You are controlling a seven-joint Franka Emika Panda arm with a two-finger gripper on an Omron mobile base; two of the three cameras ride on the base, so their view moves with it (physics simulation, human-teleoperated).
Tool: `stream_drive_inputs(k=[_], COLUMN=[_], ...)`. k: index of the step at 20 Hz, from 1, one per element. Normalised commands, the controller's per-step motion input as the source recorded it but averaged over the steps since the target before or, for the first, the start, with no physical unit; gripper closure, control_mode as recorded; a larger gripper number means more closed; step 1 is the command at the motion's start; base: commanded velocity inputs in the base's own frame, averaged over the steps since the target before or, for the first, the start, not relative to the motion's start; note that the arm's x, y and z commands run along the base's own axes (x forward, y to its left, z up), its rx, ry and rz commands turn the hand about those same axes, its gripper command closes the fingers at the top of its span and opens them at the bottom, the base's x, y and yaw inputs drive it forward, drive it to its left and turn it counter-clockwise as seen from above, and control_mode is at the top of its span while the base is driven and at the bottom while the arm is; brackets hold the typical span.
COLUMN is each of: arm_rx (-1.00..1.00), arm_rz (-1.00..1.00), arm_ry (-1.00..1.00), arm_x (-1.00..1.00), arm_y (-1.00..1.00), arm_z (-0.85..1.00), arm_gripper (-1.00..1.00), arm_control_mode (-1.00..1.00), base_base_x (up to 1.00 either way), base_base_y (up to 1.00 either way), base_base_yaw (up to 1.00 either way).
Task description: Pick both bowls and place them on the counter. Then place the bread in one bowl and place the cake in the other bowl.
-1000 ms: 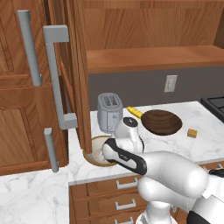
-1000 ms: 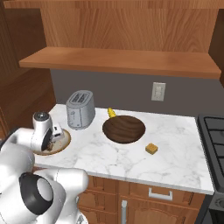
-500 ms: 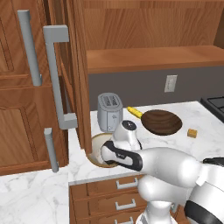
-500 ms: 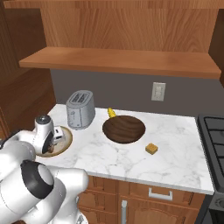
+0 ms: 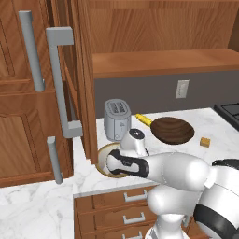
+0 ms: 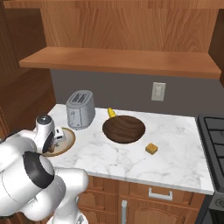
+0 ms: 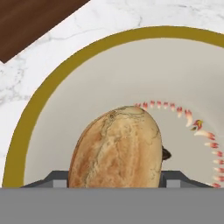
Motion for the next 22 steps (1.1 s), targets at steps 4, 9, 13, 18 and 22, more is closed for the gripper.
stream_drive_inputs(k=[4,9,13,18,22], arm_rx=[0.0,0.0,0.0,0.0,0.0], arm_rz=[0.0,0.0,0.0,0.0,-0.02], arm_ry=[0.01,0.01,0.0,0.0,0.0], arm_x=[0.11,0.03,-0.01,-0.01,-0.1], arm_y=[0.01,0.0,0.0,-0.01,-0.07], arm_z=[-0.03,0.01,0.13,0.24,0.34], arm_gripper=[-1.0,-1.0,-1.0,-1.0,-1.0], arm_control_mode=[-1.0,-1.0,-1.0,-1.0,-1.0], base_base_x=[0.0,0.0,0.0,0.0,0.0], base_base_y=[0.0,0.0,0.0,0.0,0.0], base_base_yaw=[0.0,0.0,0.0,0.0,0.0])
